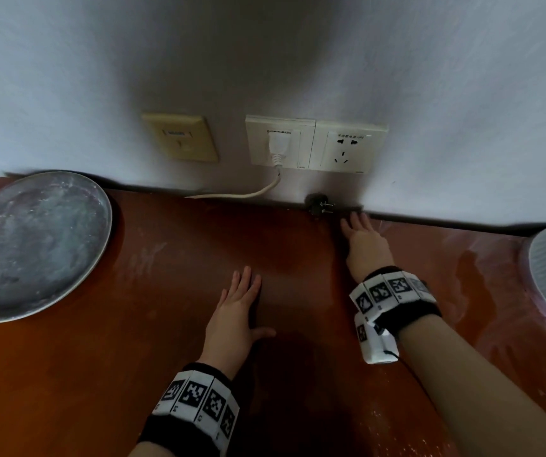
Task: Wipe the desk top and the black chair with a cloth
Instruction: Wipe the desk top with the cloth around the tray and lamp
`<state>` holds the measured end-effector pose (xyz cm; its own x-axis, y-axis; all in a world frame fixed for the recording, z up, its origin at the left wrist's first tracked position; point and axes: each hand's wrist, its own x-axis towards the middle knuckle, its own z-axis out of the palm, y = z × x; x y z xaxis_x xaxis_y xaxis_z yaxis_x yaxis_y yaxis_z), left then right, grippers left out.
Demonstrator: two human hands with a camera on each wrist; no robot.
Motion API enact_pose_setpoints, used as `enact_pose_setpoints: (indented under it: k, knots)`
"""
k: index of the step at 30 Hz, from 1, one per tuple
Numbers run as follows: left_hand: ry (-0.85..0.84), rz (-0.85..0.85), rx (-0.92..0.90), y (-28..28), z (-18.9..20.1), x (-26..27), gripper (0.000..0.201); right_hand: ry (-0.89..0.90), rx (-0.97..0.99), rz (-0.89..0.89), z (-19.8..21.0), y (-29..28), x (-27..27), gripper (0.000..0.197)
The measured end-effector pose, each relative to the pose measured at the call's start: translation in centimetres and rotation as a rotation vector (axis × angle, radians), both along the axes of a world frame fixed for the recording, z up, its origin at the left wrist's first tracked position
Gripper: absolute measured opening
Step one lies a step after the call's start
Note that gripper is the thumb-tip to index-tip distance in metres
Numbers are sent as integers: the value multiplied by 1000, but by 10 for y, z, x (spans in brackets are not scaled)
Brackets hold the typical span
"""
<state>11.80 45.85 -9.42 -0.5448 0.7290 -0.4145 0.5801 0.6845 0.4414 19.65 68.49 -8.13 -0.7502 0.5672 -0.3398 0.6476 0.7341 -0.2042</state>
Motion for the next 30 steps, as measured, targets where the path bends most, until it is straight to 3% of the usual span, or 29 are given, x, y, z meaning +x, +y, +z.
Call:
enact_pose_setpoints:
  k: [4, 9, 15, 19, 21, 27, 30]
  knots:
    - [-8, 0, 8, 1, -1, -1, 99, 30, -46, 238, -5, -2, 3, 65]
    - [-3, 1, 16, 0, -2, 0, 99, 76, 30, -29, -8, 16, -7, 62]
    - [0, 4, 23, 0, -4, 0, 99, 66, -65, 265, -14, -5, 0, 61]
    - [6, 8, 18, -1, -4, 0, 98, 86, -12, 7, -10, 32, 5, 58]
    - [11, 6, 12, 0, -5, 0, 98, 67, 24, -41, -8, 32, 4, 58]
    - [1, -8, 23, -1, -3, 0, 97, 85, -75, 371, -13, -10, 31, 64]
    - [13, -34, 6, -4, 1, 2, 93, 93, -58, 146, -13, 26, 48, 70]
